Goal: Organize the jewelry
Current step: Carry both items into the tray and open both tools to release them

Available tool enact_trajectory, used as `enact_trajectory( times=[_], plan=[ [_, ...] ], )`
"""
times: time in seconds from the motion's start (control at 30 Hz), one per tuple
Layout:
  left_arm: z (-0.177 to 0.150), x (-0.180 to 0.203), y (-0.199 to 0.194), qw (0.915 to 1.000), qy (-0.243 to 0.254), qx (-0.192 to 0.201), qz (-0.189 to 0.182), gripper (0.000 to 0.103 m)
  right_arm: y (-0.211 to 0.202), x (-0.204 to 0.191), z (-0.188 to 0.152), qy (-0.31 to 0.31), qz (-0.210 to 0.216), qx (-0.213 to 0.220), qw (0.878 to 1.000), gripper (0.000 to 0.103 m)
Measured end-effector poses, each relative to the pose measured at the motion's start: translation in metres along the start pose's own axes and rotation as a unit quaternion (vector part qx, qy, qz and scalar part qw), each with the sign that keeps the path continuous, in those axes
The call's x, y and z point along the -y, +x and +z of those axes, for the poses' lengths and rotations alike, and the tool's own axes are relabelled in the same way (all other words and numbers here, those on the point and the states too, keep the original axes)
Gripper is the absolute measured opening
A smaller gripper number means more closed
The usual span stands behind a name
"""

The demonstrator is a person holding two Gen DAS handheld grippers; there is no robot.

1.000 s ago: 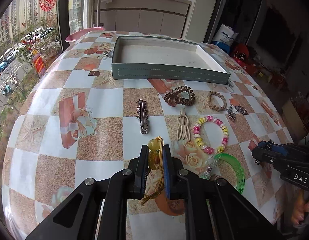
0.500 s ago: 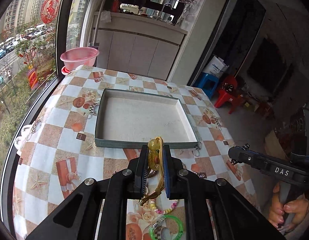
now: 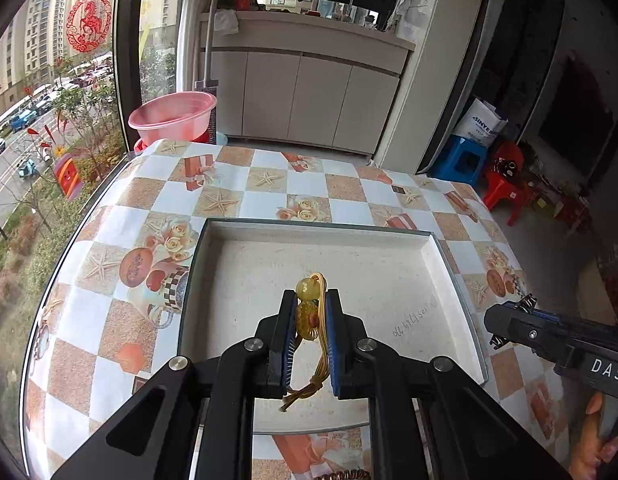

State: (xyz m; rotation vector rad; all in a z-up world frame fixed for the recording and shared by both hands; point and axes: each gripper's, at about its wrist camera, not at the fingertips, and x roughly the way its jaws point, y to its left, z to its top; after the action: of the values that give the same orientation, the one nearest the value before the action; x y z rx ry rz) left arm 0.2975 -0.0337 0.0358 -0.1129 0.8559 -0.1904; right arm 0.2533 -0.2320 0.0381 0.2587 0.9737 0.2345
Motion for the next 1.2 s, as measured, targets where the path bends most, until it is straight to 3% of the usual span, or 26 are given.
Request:
enact_trajectory(
  times=[0.3, 0.63, 0.77, 0.93, 0.97, 1.0, 1.03, 1.1, 1.2],
  plan=[
    [-0.012, 0.000, 0.072, 0.9981, 0.024, -0.036, 0.044, 0.027, 0.089, 0.019, 0.001, 0.006, -0.032, -0.038, 0.999, 0.031],
    [-0.026, 0.001, 0.095, 0.9946, 0.049, -0.053, 0.075, 0.028, 0.111, 0.020, -0.005, 0.005, -0.050, -0.037, 0.998, 0.033],
    [-0.025, 0.002, 0.095, 0.9942, 0.046, -0.058, 0.079, 0.028, 0.109, 0.022, -0.004, 0.021, -0.026, -0.032, 0.999, 0.060],
    [-0.026, 0.000, 0.087, 0.9955, 0.040, -0.050, 0.070, 0.028, 0.095, 0.022, -0.002, 0.039, -0.001, -0.014, 0.999, 0.067],
    [-0.026, 0.000, 0.085, 0.9958, 0.039, -0.048, 0.068, 0.039, 0.089, 0.023, -0.001, 0.043, 0.006, -0.007, 0.999, 0.069],
    [-0.025, 0.000, 0.083, 0.9958, 0.038, -0.046, 0.070, 0.088, 0.083, 0.023, 0.000, 0.046, 0.012, 0.001, 0.999, 0.073],
    [-0.025, 0.000, 0.080, 0.9956, 0.035, -0.039, 0.078, 0.103, 0.077, 0.024, 0.002, 0.048, 0.016, 0.009, 0.999, 0.075],
    [-0.023, 0.001, 0.068, 0.9964, 0.032, -0.011, 0.078, 0.103, 0.065, 0.025, 0.003, 0.053, 0.020, 0.022, 0.998, 0.077],
    [-0.018, 0.005, 0.060, 0.9970, 0.031, -0.011, 0.071, 0.103, 0.049, 0.028, 0.002, 0.060, 0.021, 0.035, 0.997, 0.077]
  ],
)
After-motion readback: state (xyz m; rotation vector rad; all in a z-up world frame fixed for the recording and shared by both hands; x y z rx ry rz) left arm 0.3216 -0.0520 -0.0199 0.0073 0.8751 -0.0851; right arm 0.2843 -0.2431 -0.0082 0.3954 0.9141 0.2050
